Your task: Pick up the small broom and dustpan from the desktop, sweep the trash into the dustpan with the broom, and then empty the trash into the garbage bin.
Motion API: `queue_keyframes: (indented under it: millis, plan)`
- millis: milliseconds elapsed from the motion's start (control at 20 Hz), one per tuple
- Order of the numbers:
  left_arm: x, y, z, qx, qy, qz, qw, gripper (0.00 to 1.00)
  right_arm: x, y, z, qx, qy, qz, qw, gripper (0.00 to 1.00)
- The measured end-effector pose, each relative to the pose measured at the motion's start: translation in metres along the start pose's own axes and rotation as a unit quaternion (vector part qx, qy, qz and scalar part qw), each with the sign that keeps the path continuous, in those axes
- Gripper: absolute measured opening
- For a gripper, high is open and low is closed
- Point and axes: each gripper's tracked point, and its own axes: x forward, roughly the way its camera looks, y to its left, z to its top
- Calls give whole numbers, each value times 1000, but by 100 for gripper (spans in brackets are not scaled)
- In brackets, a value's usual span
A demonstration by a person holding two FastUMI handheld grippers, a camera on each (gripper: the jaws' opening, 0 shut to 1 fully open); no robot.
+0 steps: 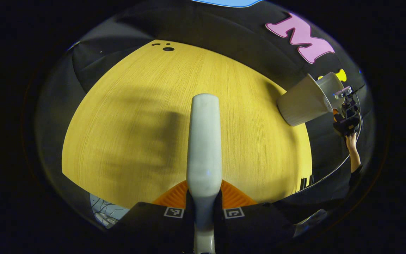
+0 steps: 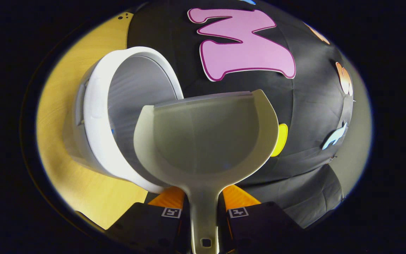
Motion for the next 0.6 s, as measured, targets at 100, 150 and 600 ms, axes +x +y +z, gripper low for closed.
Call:
queue_keyframes:
  millis: [100, 150, 600]
  plan:
    - [2, -7, -1, 1, 1, -1, 1000, 26, 0, -1, 1, 40, 8, 16, 999, 34]
    - [2, -9, -2, 2, 1, -2, 1000, 27, -2, -4, 4, 55, 8, 16, 998, 34]
    - [-6, -17, 5, -10, -30, -15, 999, 27, -39, -41, 31, 224, -9, 41, 974, 34]
